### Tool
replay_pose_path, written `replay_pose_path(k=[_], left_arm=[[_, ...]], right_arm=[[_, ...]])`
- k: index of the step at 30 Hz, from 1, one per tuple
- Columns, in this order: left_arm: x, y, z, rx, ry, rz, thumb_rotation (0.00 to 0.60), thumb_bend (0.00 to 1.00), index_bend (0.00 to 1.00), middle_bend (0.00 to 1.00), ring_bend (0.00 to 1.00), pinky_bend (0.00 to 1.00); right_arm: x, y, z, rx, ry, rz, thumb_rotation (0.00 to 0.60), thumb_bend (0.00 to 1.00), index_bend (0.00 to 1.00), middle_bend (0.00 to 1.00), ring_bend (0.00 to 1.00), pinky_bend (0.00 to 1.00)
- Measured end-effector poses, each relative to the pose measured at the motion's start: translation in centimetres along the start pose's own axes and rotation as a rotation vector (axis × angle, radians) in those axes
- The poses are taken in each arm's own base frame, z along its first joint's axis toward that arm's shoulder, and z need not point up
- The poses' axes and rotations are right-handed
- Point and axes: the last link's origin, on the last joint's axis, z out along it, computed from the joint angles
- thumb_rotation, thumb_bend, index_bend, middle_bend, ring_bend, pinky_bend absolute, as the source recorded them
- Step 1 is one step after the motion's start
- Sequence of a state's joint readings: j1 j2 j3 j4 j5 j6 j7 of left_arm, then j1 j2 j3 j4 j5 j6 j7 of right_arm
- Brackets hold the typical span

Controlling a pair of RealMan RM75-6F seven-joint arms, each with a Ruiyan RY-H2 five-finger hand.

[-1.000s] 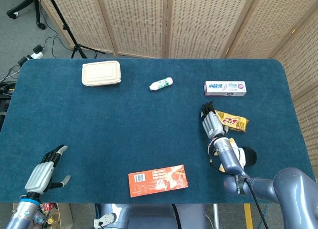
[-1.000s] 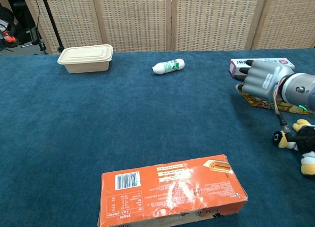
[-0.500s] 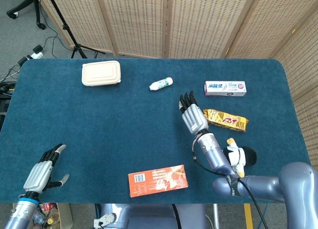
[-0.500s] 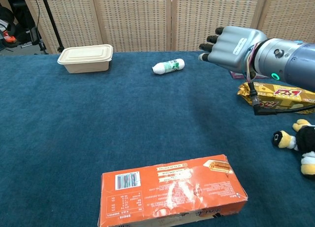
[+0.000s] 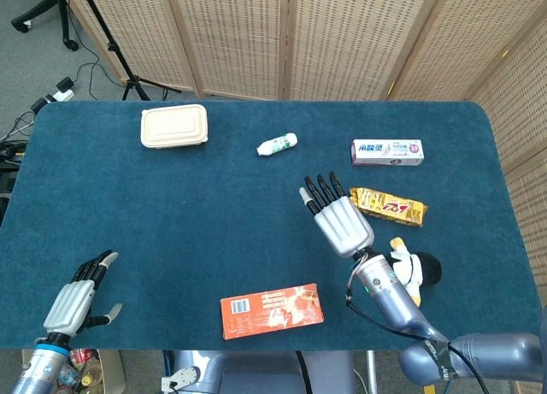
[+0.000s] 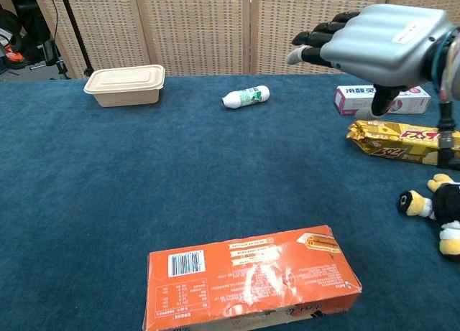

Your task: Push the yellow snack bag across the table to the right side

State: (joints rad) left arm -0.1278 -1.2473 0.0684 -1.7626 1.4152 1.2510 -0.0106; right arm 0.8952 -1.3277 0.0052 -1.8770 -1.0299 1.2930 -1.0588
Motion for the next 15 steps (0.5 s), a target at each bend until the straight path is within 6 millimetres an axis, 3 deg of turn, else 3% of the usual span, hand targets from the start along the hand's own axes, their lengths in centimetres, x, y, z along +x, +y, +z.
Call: replay_pose_path(k=[7, 15], left_arm=[[-0.3, 0.6, -0.3, -0.025, -0.001, 0.019, 0.600, 0.32, 0.00, 0.00, 0.00, 0.01], [-0.2, 0.7, -0.5, -0.034, 0.017, 0.042, 0.600, 0.32, 0.00, 0.00, 0.00, 0.01]], right_arm=[[-1.8, 1.8, -2.9, -0.026, 0.013, 0.169, 0.600, 0.26, 0.09, 0.00, 0.00, 0.08], [-5.1, 4.4, -8.0, -0.104, -0.037, 0.343, 0.600, 0.26, 0.09, 0.00, 0.00, 0.08]])
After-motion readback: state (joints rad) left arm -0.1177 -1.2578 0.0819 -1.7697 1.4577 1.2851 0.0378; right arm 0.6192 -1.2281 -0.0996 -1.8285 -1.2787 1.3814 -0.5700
